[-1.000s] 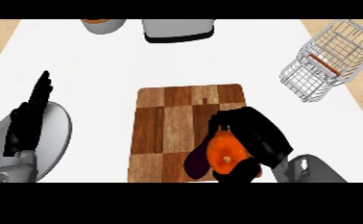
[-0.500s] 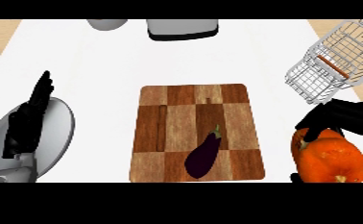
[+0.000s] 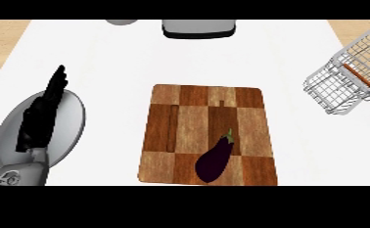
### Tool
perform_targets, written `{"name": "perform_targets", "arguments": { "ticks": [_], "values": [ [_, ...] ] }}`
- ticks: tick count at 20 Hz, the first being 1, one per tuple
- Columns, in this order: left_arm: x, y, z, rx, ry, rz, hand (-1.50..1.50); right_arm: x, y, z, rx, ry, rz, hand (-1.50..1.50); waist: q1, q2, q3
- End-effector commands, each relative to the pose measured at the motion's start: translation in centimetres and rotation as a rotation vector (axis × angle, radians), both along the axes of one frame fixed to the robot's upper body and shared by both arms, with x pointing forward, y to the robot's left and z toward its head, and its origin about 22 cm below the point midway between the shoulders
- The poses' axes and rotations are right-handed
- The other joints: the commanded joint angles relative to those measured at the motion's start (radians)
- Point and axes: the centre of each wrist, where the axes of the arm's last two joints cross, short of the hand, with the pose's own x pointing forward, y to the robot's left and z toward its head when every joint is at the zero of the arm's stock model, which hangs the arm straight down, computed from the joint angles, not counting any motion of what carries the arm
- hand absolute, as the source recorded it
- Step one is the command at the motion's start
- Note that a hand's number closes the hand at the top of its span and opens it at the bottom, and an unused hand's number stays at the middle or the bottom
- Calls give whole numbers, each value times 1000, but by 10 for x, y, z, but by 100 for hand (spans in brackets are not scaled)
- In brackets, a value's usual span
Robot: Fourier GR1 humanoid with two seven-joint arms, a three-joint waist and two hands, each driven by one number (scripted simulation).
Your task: Pick the squash from the cutting board and place it in the tiered basket
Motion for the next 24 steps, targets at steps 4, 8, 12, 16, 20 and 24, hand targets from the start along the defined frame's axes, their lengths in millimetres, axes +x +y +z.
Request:
{"name": "perform_targets", "arguments": {
  "ticks": [4,8,12,16,20,24],
  "values": [
    [10,11,2,5,5,-36,0,26,-30,11,-80,-49,-17,150,38,8,-1],
    [5,-9,16,-8,-4,-46,0,32,-45,-5,-224,-136,-132,150,44,7,1],
    [19,-30,10,-1,-11,-58,0,55,-54,3,-378,-222,-256,150,58,15,0],
    [18,-25,-3,-3,-7,-56,0,90,-76,-16,-393,-215,-292,150,60,14,0],
    [11,-16,-10,-4,-16,-47,0,102,-114,-7,-401,-194,-255,150,56,12,0],
    [20,-29,-7,3,-1,-70,0,124,-116,-26,-406,-153,-182,150,53,13,0]
  ]
}}
